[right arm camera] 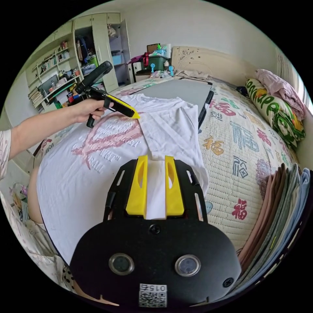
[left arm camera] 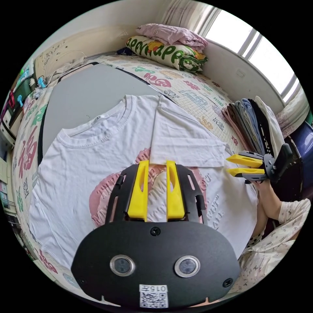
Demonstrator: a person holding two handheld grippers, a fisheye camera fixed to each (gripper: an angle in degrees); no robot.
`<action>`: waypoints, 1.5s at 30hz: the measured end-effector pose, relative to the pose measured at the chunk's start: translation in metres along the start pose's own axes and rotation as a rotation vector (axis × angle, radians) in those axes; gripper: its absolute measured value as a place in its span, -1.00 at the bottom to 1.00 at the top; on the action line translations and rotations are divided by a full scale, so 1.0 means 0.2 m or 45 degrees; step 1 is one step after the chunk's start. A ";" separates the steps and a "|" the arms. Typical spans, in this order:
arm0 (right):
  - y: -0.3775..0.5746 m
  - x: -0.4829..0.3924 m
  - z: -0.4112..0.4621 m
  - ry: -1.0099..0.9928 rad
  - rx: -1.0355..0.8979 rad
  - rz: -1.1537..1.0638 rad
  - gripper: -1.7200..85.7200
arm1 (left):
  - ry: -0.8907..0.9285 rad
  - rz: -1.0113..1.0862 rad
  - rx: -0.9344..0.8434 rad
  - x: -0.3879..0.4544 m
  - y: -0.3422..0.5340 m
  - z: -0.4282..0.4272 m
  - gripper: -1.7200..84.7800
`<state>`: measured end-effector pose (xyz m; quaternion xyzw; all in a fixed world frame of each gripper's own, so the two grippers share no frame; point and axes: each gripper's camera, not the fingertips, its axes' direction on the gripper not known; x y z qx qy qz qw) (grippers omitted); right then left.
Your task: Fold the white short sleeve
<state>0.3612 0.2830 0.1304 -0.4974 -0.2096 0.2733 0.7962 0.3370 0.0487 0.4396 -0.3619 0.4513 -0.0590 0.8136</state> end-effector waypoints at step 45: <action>0.10 0.86 0.09 0.010 0.016 0.216 -0.89 | 0.095 -1.232 1.089 -0.98 3.19 0.04 -0.95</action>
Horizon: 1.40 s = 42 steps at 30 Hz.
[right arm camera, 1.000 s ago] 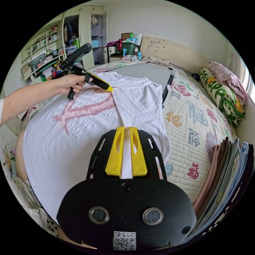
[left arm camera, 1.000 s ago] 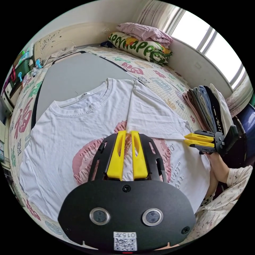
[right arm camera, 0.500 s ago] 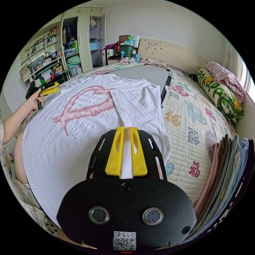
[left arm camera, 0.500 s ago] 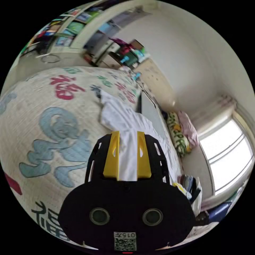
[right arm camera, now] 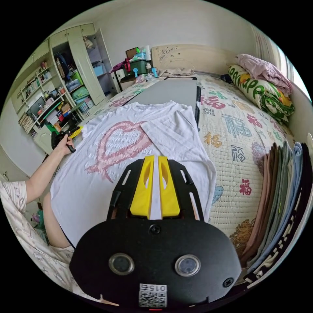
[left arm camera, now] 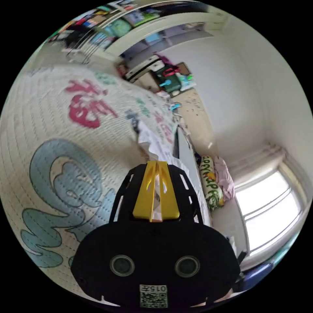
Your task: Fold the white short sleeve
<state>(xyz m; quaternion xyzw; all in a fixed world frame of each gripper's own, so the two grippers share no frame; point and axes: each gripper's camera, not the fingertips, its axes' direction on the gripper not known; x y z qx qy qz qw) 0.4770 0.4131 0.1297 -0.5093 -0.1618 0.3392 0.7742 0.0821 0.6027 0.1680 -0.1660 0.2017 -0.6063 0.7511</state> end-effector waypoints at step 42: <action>-1.64 -0.63 1.58 -0.320 -0.213 -0.041 -0.96 | 0.000 0.930 -0.515 1.03 0.16 0.27 -0.97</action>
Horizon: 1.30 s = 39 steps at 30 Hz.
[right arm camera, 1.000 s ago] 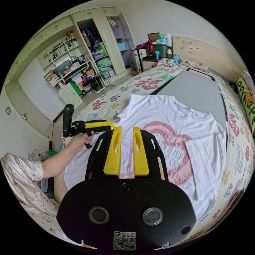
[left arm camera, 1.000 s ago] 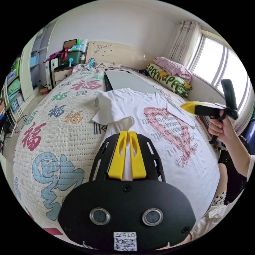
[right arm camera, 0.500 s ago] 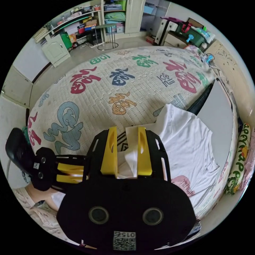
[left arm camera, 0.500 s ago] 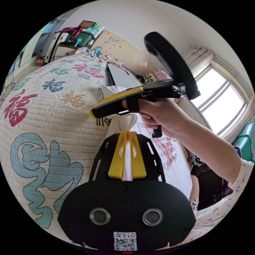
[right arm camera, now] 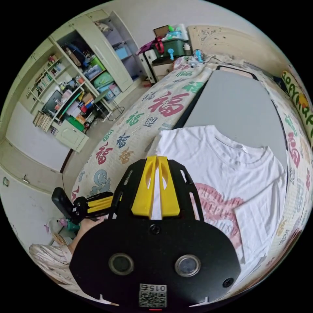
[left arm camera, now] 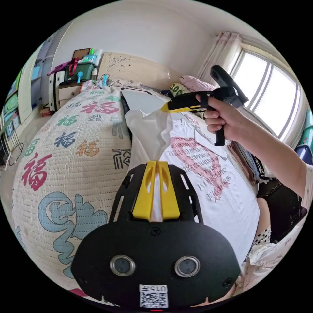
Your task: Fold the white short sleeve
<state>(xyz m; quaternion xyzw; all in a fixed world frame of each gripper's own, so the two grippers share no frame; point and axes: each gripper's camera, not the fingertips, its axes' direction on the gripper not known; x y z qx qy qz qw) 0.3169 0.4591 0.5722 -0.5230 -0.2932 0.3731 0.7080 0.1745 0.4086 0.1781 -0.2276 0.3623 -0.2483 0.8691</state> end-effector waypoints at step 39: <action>-0.33 0.46 0.91 0.247 -0.154 0.101 -0.81 | -0.420 0.415 -0.260 0.51 -0.48 -0.24 -0.80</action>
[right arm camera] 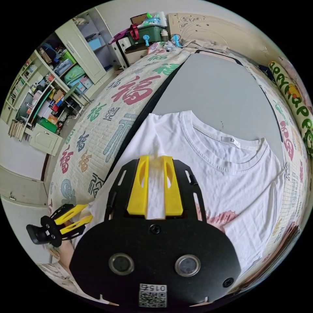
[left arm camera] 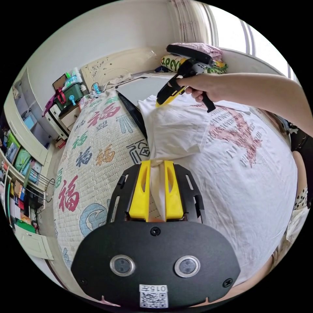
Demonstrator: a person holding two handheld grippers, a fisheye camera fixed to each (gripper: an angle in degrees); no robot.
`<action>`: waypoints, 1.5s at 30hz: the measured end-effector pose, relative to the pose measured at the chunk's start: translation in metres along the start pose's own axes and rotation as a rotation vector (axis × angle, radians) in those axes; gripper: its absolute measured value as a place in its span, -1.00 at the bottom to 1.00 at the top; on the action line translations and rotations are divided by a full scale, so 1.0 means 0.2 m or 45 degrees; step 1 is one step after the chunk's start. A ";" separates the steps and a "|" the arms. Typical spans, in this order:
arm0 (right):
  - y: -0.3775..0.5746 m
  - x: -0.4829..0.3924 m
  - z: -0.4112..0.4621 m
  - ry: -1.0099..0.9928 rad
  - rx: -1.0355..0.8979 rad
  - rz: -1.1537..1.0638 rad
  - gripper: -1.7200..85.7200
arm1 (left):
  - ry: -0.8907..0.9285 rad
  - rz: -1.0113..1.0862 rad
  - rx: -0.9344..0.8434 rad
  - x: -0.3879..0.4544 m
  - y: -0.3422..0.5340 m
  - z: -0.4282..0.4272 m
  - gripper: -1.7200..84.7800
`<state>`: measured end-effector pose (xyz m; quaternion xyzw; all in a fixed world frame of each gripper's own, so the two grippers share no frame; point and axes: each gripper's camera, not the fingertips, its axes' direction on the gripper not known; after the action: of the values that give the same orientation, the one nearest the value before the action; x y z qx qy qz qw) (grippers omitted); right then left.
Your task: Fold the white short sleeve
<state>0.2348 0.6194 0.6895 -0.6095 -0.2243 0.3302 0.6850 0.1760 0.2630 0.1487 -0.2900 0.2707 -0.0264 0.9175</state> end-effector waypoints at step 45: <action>1.66 -0.95 -0.67 -0.138 -0.053 -0.825 -0.93 | 0.280 -0.368 -0.002 -0.78 0.66 0.35 -0.94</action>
<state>0.1414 0.4032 0.3599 -0.5019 -0.4494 0.1223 0.7288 0.0649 0.4407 0.1995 -0.3221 0.3248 -0.1894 0.8689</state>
